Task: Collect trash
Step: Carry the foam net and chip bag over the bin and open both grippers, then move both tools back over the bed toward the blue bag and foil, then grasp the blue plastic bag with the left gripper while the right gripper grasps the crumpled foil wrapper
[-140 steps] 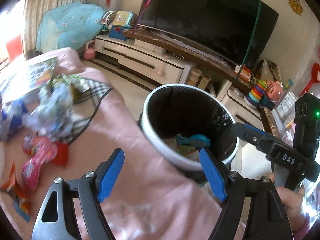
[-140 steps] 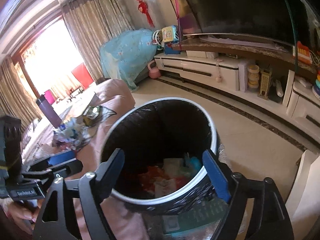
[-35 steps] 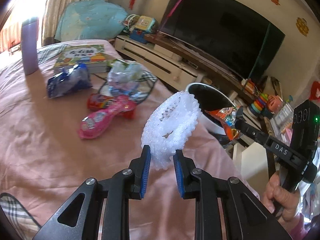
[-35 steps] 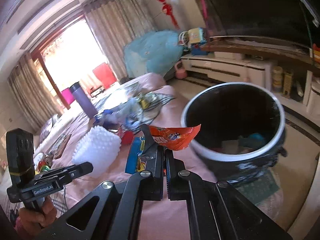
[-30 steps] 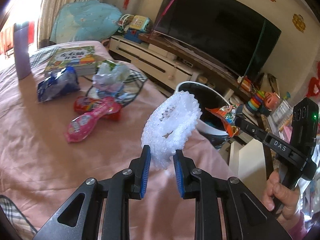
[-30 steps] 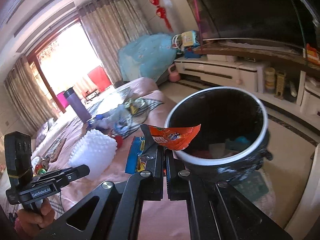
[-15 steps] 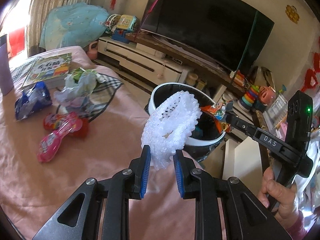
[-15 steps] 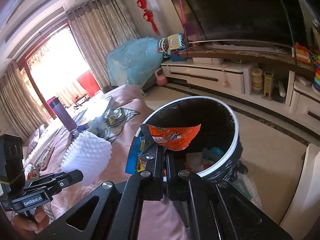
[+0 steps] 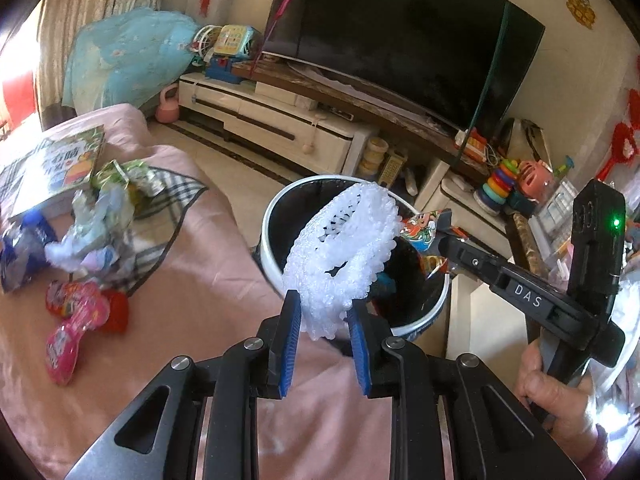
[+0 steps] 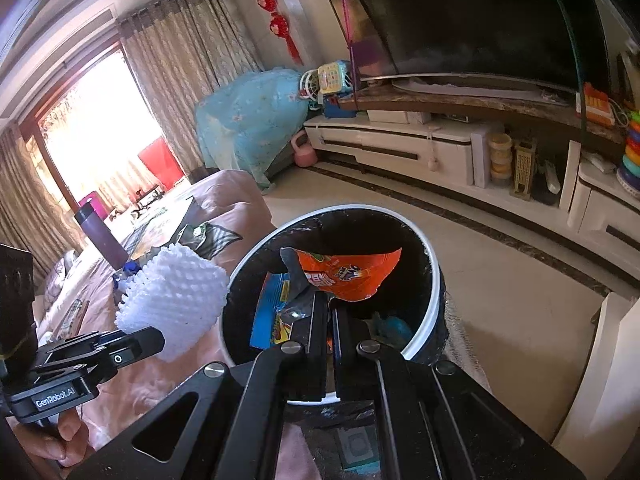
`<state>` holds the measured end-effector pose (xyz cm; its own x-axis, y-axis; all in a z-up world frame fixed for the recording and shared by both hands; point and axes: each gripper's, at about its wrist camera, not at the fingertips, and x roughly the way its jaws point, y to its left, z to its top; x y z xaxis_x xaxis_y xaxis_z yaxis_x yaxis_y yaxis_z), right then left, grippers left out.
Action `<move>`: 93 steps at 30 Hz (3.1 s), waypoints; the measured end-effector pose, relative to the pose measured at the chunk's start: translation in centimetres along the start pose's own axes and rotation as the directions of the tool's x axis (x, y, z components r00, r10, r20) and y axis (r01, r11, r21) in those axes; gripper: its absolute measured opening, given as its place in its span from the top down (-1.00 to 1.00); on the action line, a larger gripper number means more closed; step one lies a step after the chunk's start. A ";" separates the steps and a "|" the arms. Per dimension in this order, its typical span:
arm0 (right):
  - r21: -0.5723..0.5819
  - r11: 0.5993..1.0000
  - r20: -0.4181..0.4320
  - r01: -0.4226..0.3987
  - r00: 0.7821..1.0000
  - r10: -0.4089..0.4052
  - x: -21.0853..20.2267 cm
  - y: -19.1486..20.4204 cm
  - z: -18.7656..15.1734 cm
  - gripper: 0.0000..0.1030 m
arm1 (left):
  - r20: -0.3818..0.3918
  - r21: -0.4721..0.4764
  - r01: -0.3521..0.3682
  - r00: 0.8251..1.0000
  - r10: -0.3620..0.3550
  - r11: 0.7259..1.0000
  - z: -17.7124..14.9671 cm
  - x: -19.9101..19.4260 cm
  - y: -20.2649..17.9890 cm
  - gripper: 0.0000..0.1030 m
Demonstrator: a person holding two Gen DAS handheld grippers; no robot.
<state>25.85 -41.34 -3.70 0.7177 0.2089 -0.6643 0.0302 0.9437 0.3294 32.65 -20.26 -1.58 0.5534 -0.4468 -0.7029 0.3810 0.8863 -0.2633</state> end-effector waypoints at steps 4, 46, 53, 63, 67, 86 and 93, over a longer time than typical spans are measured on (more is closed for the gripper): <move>0.005 1.000 -0.007 0.002 1.000 -0.002 0.5 -0.5 0.4 0.96 | -0.009 0.013 -0.006 1.000 0.006 1.000 0.9 1.5 -0.3 0.56; -0.016 0.972 -0.066 -0.232 0.971 0.231 1.5 10.5 -3.5 -0.86 | 0.059 -0.238 -0.118 0.989 0.136 0.964 -8.8 -10.4 11.8 -0.32; -0.043 0.968 -0.109 -0.246 0.965 0.240 3.3 13.7 -4.6 -0.86 | 0.056 -0.280 -0.153 0.983 0.175 0.948 -10.5 -12.8 14.2 -0.40; -0.066 0.964 -0.129 -0.257 0.960 0.247 4.8 16.5 -4.4 -0.86 | 0.060 -0.247 -0.219 0.969 0.240 0.944 -8.5 -12.6 17.2 -0.48; -0.078 0.961 -0.131 -0.264 0.959 0.253 5.5 17.5 -3.9 -0.86 | 0.045 -0.221 -0.249 0.963 0.265 0.943 -7.0 -11.8 18.7 -0.50; -0.072 0.954 -0.206 -0.292 0.940 0.272 14.1 20.4 -0.5 -0.86 | 0.003 0.050 -0.369 0.929 0.369 0.928 0.9 -2.6 24.1 -0.73; -0.048 0.955 -0.259 -0.293 0.927 0.272 17.3 20.5 -0.4 0.06 | -0.045 0.082 -0.342 0.937 0.346 0.936 1.0 0.7 25.0 -0.28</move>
<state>38.64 -18.30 -8.71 0.4930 0.5164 -0.7002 -0.2147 0.8521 0.4773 43.30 1.43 -8.03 0.6171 -0.1062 -0.7797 0.2281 0.9724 0.0481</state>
